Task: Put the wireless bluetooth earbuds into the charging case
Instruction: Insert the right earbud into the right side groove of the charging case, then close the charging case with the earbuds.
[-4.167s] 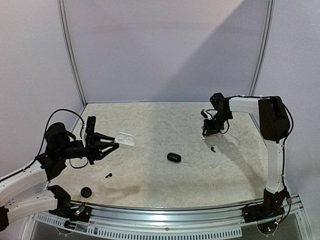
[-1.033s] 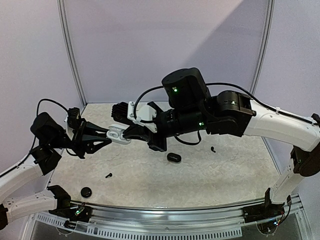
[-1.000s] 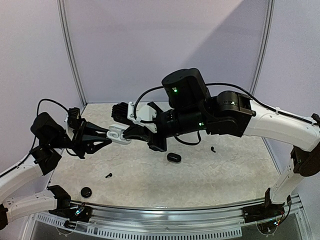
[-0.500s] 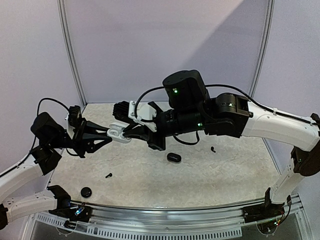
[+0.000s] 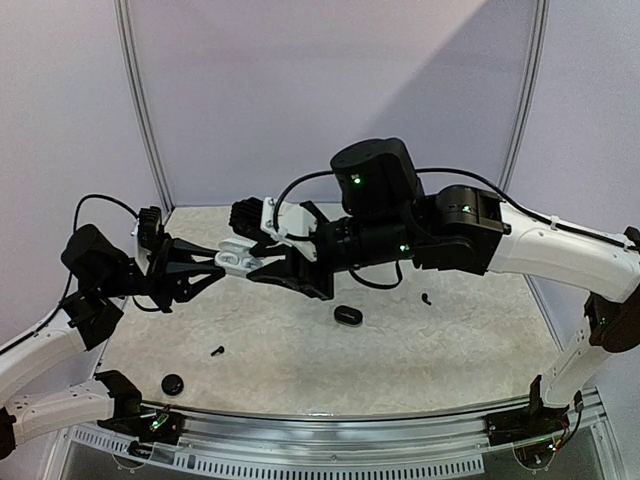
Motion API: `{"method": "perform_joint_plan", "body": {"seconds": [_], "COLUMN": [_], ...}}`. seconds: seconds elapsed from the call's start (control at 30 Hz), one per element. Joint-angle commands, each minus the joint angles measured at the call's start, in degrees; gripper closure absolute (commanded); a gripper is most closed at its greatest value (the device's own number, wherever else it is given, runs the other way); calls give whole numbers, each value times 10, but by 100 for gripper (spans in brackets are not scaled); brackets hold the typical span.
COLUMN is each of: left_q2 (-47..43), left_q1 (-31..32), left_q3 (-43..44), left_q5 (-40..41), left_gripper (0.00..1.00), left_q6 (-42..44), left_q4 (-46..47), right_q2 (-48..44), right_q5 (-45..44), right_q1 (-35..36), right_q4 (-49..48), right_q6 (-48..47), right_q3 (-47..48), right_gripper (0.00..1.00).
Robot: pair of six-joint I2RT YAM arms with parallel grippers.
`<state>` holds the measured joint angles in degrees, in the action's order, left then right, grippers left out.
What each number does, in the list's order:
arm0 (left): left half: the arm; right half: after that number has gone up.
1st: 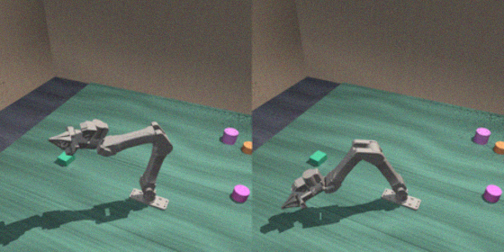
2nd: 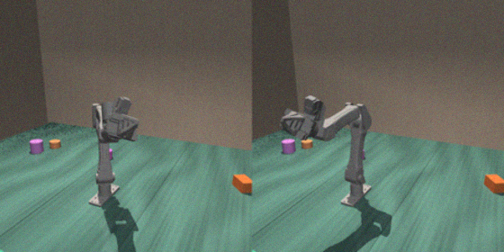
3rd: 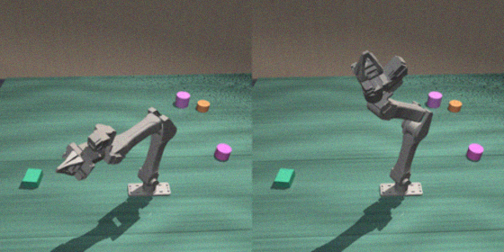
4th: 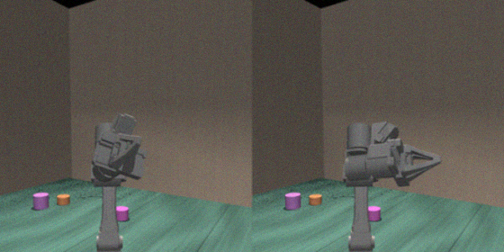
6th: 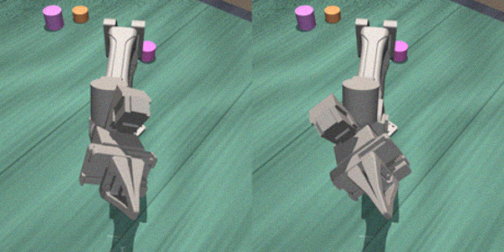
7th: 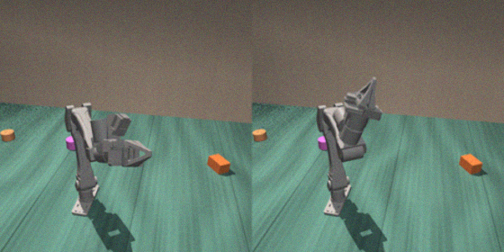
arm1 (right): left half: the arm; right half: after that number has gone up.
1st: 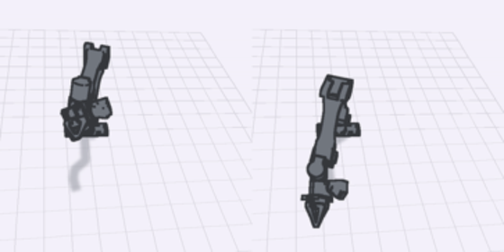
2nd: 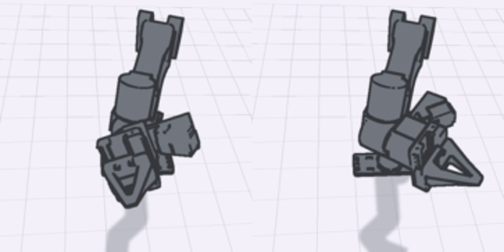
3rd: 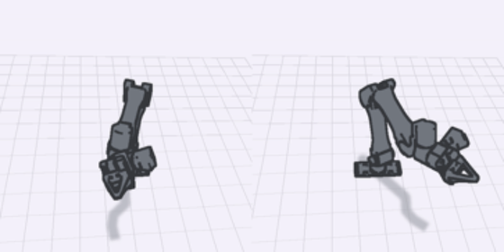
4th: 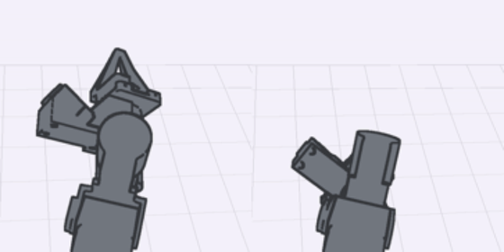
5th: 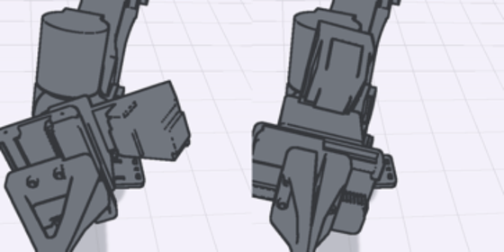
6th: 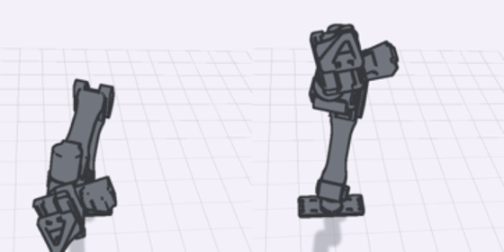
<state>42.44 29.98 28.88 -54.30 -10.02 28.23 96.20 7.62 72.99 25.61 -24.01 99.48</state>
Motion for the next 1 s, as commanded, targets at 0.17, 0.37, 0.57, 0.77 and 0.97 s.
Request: {"method": "perform_joint_plan", "body": {"seconds": [0.17, 0.37, 0.57, 0.77, 0.97], "left_q2": [-3, -12, -17, -13, -12], "left_q1": [8, 8, 8, 8, 8], "left_q3": [-10, -1, 3, 2, -1], "left_q5": [18, 18, 39, 52, 59], "left_gripper": [100, 100, 100, 100, 100], "left_q6": [42, 121, 162, 156, 153], "left_q4": [-43, -81, -104, -101, -104], "right_q2": [-46, 38, 105, 98, 53], "right_q5": [57, -137, -52, 20, -1], "right_q1": [-37, -62, -56, -30, -28], "right_q4": [-93, -6, 76, 108, 110], "right_q6": [117, 246, 253, 198, 197], "right_q3": [29, 108, 170, 164, 134], "right_gripper": [58, 57, 58, 61, 61]}}
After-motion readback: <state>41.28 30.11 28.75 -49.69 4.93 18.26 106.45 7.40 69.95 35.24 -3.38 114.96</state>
